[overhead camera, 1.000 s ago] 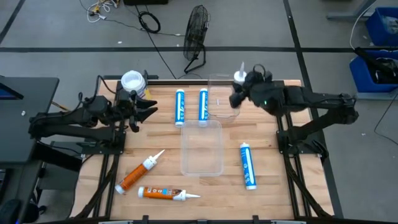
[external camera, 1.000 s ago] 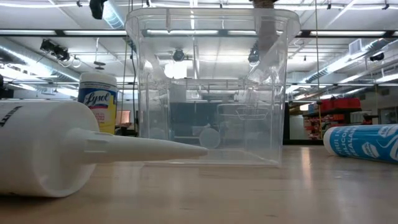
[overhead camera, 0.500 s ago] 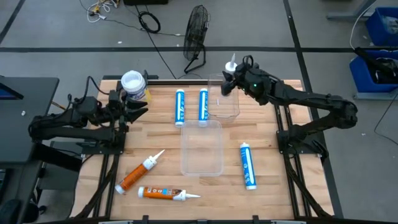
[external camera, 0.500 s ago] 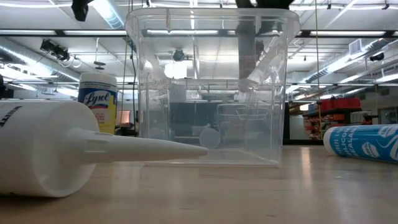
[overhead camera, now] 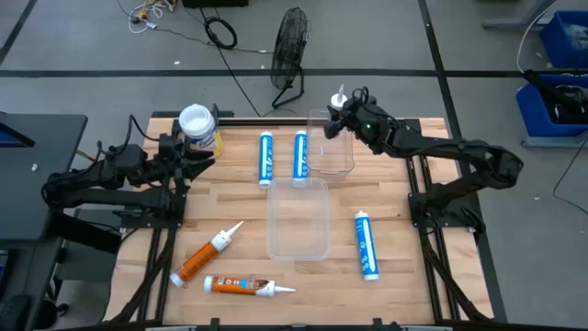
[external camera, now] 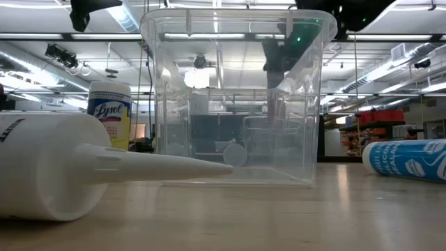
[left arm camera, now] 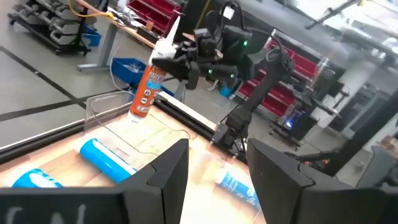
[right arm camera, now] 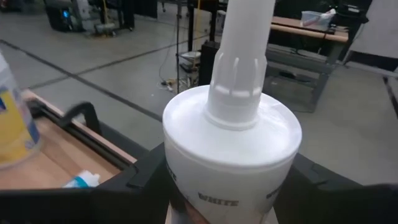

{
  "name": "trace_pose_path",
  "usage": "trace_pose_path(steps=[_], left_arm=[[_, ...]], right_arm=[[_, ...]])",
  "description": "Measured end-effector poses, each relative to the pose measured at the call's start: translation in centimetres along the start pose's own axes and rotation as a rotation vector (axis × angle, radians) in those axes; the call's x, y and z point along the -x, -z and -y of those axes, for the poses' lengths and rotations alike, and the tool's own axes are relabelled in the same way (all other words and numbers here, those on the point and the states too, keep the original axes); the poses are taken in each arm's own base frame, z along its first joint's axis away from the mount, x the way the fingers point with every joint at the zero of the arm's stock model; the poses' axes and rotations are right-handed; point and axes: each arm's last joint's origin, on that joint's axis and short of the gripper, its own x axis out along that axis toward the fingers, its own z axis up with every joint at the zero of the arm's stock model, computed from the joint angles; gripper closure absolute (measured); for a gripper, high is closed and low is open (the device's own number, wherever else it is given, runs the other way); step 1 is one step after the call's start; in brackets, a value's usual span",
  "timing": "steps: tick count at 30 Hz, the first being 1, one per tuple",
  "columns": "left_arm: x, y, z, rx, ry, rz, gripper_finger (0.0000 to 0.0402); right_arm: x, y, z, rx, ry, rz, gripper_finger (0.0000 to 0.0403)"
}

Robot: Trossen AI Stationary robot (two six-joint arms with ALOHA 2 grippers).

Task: Sort silicone sealant tubes
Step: Put the right orange sealant into the top transparent bin

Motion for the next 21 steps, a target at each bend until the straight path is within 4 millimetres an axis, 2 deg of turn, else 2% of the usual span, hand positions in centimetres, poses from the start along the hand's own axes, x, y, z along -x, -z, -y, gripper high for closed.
trace_pose_path(steps=[11,21], left_arm=[[0.0,-0.1,-0.2,0.035,-0.054,0.028,0.0234],[0.0,0.2,-0.3,0.079,-0.079,0.013,0.0234]], right_arm=[[-4.6,3.4,-0.5,0.034,-0.013,-0.031,0.0195],[-6.8,4.5,0.3,-0.039,0.024,0.008,0.0195]])
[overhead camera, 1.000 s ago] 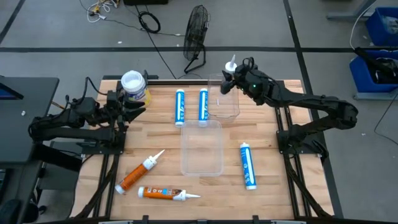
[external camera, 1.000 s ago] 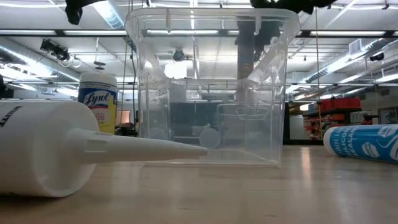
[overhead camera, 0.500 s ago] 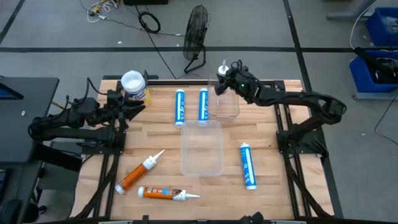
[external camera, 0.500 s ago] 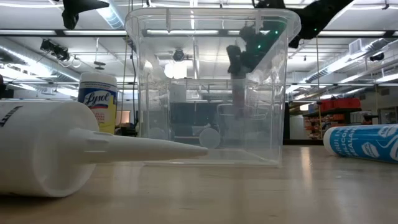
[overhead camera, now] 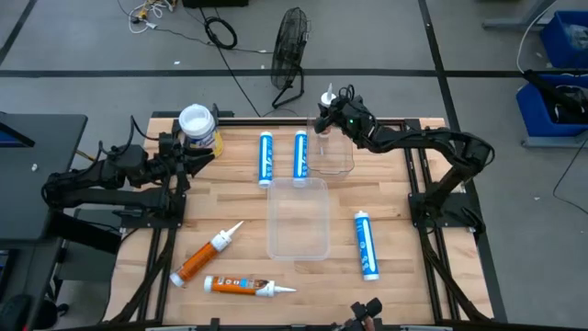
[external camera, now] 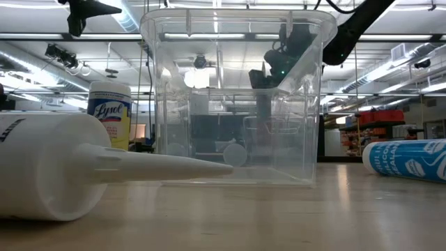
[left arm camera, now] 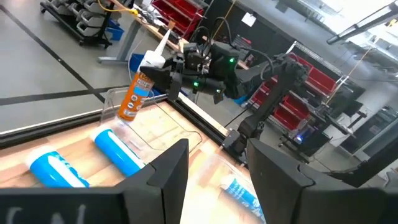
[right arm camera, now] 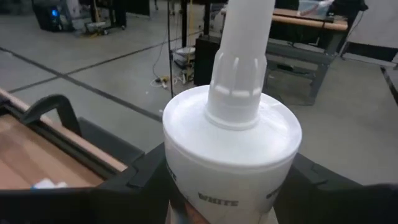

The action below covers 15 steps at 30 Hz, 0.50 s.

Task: Sort silicone sealant tubes
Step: Put the right orange sealant into the top transparent bin

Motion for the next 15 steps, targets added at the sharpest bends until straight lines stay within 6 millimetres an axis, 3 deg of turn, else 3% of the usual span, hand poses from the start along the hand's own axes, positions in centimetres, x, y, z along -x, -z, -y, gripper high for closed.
trace_pose_path(steps=[15], left_arm=[[0.0,0.1,-0.1,0.014,-0.020,-0.002,0.0234]], right_arm=[[-0.8,1.3,-0.2,0.011,-0.007,-0.033,0.0195]])
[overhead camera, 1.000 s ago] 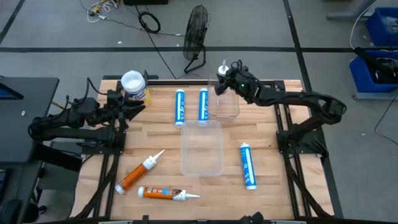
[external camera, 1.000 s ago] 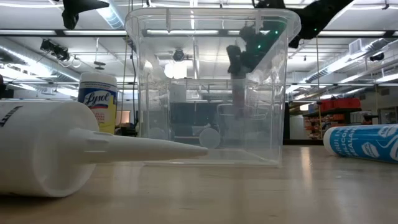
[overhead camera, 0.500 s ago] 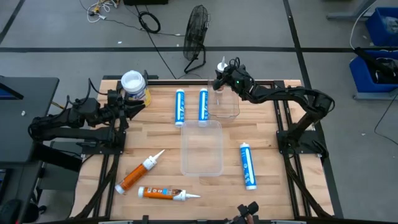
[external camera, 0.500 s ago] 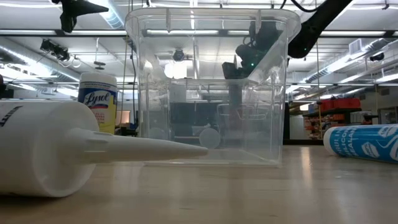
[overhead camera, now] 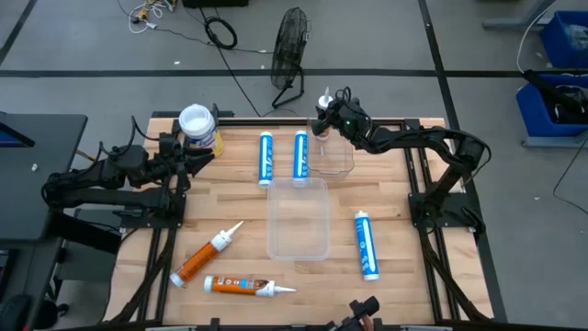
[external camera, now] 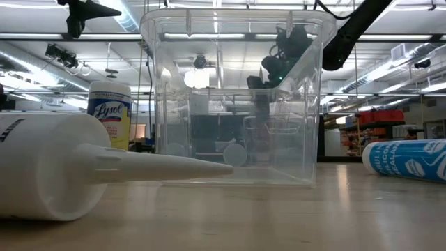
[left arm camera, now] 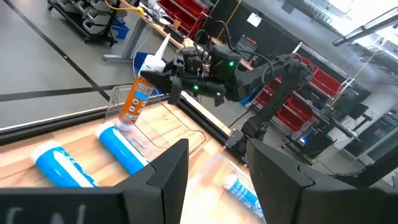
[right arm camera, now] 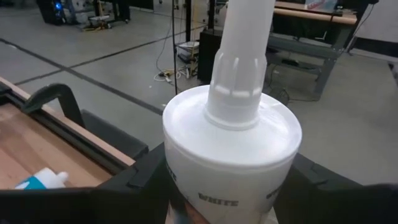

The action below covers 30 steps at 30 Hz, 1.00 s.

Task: Sort silicone sealant tubes
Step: Put the right orange sealant into the top transparent bin

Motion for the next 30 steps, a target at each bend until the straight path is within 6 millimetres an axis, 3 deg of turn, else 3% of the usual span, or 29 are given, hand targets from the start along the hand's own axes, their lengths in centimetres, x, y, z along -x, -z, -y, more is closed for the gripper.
trace_pose_path(steps=[7,17,30], left_arm=[[0.0,0.0,0.0,-0.001,0.000,0.000,0.0234],[0.0,0.0,0.0,-0.001,0.000,-0.001,0.0234],[0.0,0.0,0.0,-0.001,0.000,-0.001,0.0234]], right_arm=[[0.0,0.1,0.0,0.014,0.002,-0.012,0.0155],[0.1,0.1,0.0,0.014,0.001,-0.011,0.0159],[0.6,-1.0,0.3,0.010,0.031,0.025,0.0128]])
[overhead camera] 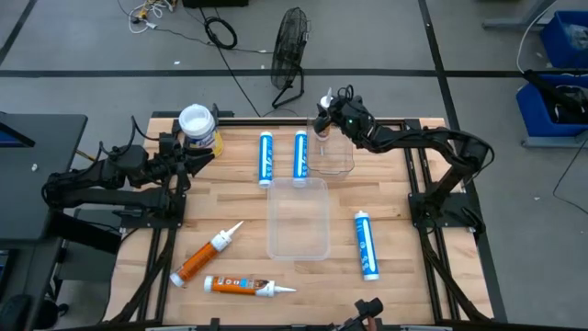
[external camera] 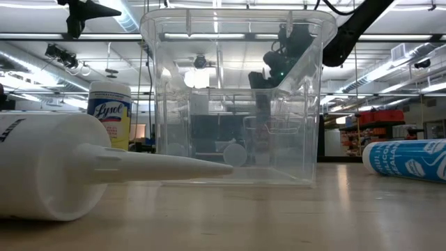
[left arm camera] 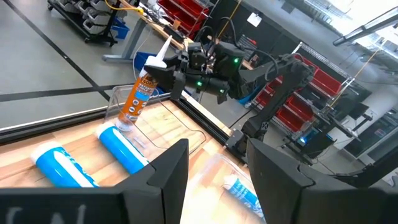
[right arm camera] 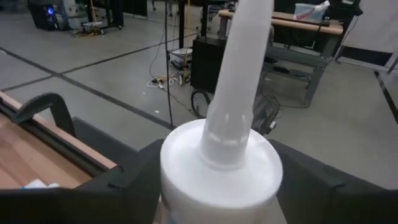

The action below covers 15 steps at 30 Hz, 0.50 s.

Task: Sort silicone sealant tubes
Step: Put the right orange sealant into the top transparent bin

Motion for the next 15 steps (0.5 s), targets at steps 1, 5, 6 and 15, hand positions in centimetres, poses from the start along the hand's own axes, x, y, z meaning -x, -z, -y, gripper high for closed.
trace_pose_path(steps=[1,5,6,15], left_arm=[[0.0,0.0,0.0,0.000,0.000,0.000,0.0234],[0.0,0.0,0.0,0.000,0.000,0.000,0.0234],[0.0,0.0,0.0,0.000,0.000,0.000,0.0234],[0.0,0.0,0.0,0.000,0.000,-0.001,0.0234]], right_arm=[[0.1,-0.1,0.0,0.001,0.000,0.000,0.0125],[0.6,-0.8,0.1,0.005,-0.002,0.022,0.0114],[0.7,-1.0,0.1,0.010,-0.002,0.029,0.0112],[2.2,-3.4,0.7,0.012,-0.004,0.120,0.0103]])
